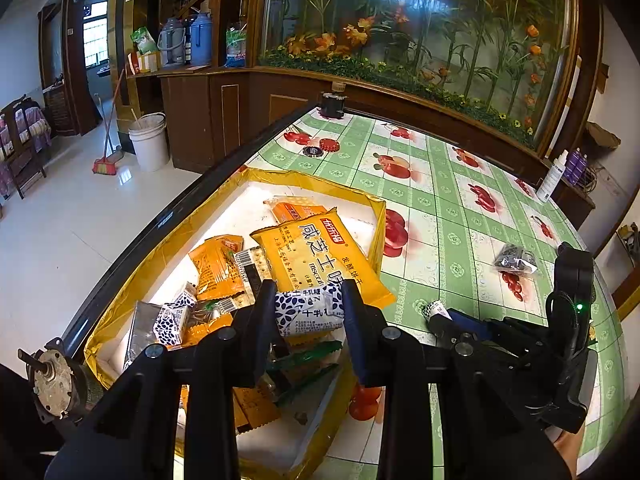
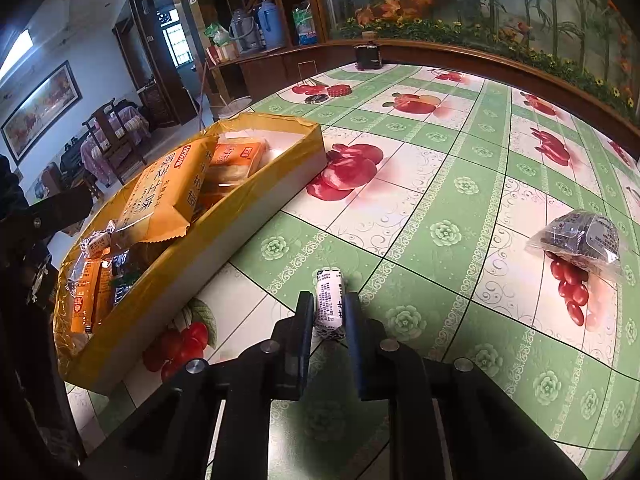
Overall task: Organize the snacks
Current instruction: 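Carry both candies over the tray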
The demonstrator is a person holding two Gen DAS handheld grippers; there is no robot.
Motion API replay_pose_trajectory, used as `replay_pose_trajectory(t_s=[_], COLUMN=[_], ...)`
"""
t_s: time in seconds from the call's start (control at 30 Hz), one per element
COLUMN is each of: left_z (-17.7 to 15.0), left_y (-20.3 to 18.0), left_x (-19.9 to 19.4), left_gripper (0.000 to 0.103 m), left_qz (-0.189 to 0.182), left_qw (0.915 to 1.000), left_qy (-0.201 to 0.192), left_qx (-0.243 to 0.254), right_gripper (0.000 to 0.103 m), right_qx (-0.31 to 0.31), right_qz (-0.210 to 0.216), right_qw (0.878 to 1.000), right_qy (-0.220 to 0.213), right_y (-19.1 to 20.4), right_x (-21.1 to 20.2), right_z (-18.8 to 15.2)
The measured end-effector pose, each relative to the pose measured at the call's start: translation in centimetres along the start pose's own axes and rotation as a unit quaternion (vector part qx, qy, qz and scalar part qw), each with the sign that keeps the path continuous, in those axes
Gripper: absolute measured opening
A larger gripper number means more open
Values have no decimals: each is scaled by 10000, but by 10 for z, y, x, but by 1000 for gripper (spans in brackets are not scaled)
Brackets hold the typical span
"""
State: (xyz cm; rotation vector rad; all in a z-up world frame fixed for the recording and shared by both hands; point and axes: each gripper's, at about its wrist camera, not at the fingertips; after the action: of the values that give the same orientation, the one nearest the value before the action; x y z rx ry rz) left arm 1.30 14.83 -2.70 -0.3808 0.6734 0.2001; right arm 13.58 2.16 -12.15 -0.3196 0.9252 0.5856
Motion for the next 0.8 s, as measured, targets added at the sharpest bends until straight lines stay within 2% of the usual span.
replay_pose_trajectory(t_s=[0.47, 0.8], left_z=[-3, -2], left_y=[-3, 4], left_x=[-8, -18], left_gripper=[30, 30], left_qz=[11, 137], left_qw=[10000, 9997], left_qy=[-71, -178], left_qx=[66, 63], right_gripper=[14, 14], right_qx=[281, 266], right_qz=[58, 264], right_qw=[9989, 9964], right_qy=[-377, -763], right_y=[-8, 4], right_x=[-34, -68], right_z=[2, 14])
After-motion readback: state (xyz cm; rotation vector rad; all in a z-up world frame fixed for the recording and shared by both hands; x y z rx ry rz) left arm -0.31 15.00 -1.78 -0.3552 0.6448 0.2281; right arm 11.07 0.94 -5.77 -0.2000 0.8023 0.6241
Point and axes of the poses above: each gripper's, at about its wrist camera, not at the fingertips, and x roughly the way its jaws point, y to its left, z to its top, and after that the axes turned 14 degrees about -z, right-handed
